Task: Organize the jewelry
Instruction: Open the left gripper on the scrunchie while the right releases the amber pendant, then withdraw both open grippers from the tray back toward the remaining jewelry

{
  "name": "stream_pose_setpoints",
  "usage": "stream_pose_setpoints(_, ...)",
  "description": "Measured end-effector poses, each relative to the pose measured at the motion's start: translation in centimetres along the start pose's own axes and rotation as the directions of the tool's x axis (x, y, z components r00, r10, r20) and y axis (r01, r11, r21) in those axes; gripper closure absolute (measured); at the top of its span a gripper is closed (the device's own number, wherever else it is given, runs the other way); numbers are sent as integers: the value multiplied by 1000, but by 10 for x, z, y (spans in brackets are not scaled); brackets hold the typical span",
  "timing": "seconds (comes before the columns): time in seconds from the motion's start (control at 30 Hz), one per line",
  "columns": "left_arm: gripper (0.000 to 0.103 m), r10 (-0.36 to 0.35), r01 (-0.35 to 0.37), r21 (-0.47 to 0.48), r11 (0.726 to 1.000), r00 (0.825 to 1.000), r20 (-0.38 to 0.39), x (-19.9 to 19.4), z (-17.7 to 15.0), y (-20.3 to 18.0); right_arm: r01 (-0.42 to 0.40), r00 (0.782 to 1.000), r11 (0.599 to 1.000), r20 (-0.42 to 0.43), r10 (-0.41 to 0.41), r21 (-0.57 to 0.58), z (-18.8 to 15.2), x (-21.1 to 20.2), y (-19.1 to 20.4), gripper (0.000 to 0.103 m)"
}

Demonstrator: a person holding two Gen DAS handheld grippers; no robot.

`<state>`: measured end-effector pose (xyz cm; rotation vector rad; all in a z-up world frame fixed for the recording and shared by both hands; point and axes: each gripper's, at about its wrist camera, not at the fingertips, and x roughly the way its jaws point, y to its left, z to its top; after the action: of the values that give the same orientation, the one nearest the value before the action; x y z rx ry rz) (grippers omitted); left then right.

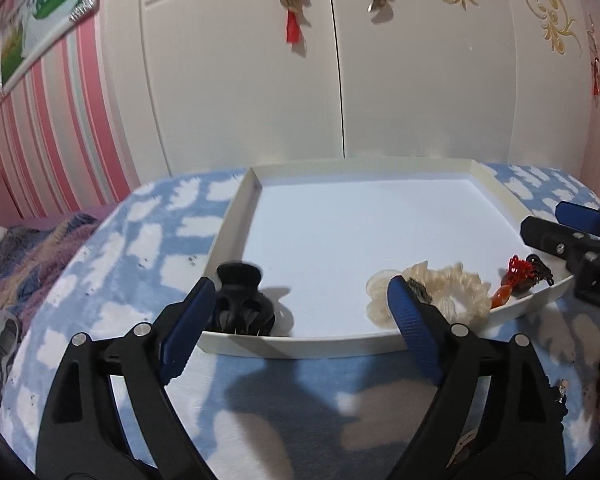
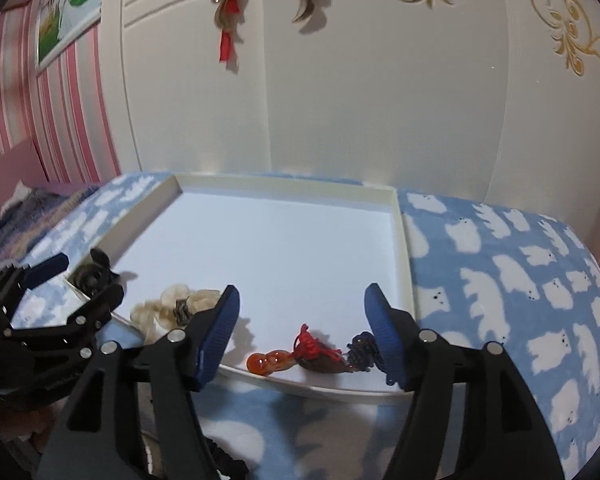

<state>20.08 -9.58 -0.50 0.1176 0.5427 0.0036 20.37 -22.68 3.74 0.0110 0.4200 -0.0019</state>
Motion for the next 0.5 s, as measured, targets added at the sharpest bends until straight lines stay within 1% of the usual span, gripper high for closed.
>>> stream_pose_setpoints(0.1, 11, 7, -7, -11, 1000, 998, 55, -11, -1, 4, 6, 1000, 1000, 13, -6, 10, 0, -5, -6, 38)
stream_pose_setpoints(0.2, 11, 39, -37, -15, 999, 995, 91, -18, -1, 4, -6, 1000, 999, 28, 5, 34, -2, -11, -11, 38)
stream_pose_setpoints(0.27, 11, 66, -65, -15, 998, 988, 139, -28, -2, 3, -11, 999, 999, 34, 9, 40, -2, -13, -12, 38)
stream_pose_setpoints(0.33, 11, 68, -69, -5, 998, 981, 179, -36, -4, 1, -7, 999, 999, 32, 6, 31, -3, -12, -13, 37)
stream_pose_setpoints(0.4, 11, 81, -82, -2, 997, 978, 195, -43, -8, 3, -3, 1000, 999, 28, 2, 37, -5, -10, -16, 37)
stream_pose_setpoints(0.5, 11, 89, -90, -3, 996, 978, 187, -43, -8, 4, -2, 1000, 999, 24, 1, 51, -6, -9, -20, 37)
